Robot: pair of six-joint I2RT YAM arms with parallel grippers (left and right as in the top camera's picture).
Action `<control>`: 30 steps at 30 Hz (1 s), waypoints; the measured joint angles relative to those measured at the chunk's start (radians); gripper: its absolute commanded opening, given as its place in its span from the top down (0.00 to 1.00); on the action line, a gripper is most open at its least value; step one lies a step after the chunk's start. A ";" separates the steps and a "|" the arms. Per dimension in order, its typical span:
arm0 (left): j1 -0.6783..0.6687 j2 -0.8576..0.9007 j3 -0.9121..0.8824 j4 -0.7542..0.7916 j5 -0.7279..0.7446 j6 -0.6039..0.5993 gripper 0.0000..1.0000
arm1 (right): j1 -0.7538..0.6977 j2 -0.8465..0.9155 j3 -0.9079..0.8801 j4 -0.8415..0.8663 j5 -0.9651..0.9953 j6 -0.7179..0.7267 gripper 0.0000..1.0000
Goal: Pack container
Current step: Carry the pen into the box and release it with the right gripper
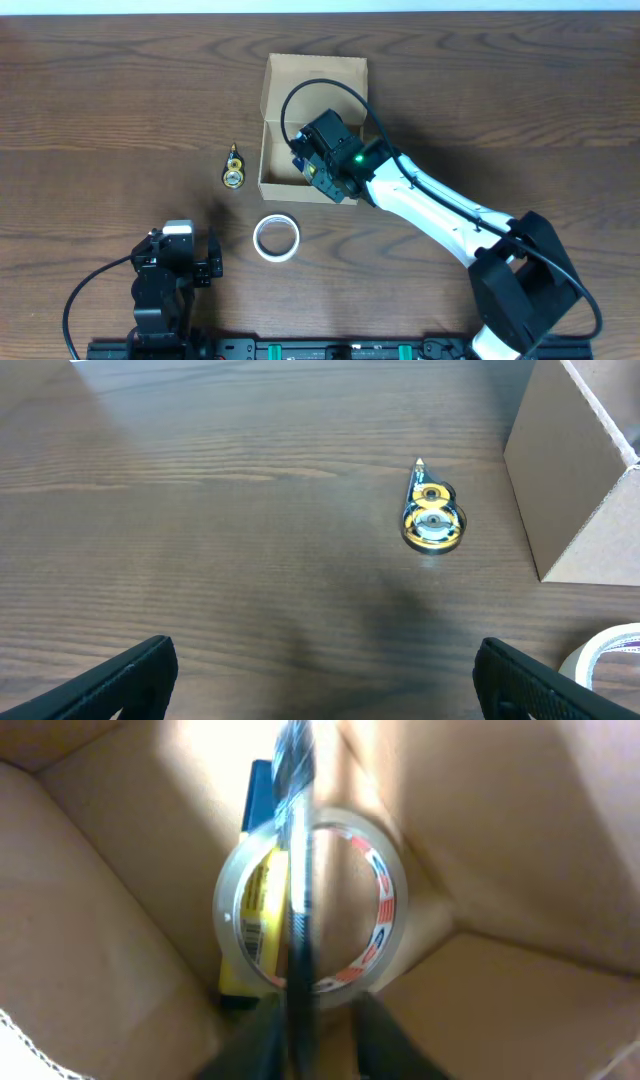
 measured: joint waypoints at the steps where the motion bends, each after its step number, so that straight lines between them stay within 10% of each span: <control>1: 0.000 0.000 0.000 0.000 0.000 0.000 0.05 | 0.000 0.000 0.000 0.006 0.000 0.000 0.66; 11: 0.000 0.000 0.000 0.000 0.000 0.000 0.05 | 0.000 0.000 0.000 0.087 0.001 0.000 0.55; 18: 0.000 0.000 0.000 0.000 0.000 0.000 0.05 | 0.000 -0.022 0.005 0.107 -0.001 0.000 0.01; 30: 0.000 0.000 0.000 0.000 0.000 0.000 0.05 | 0.001 -0.335 0.021 -0.043 -0.048 0.051 0.01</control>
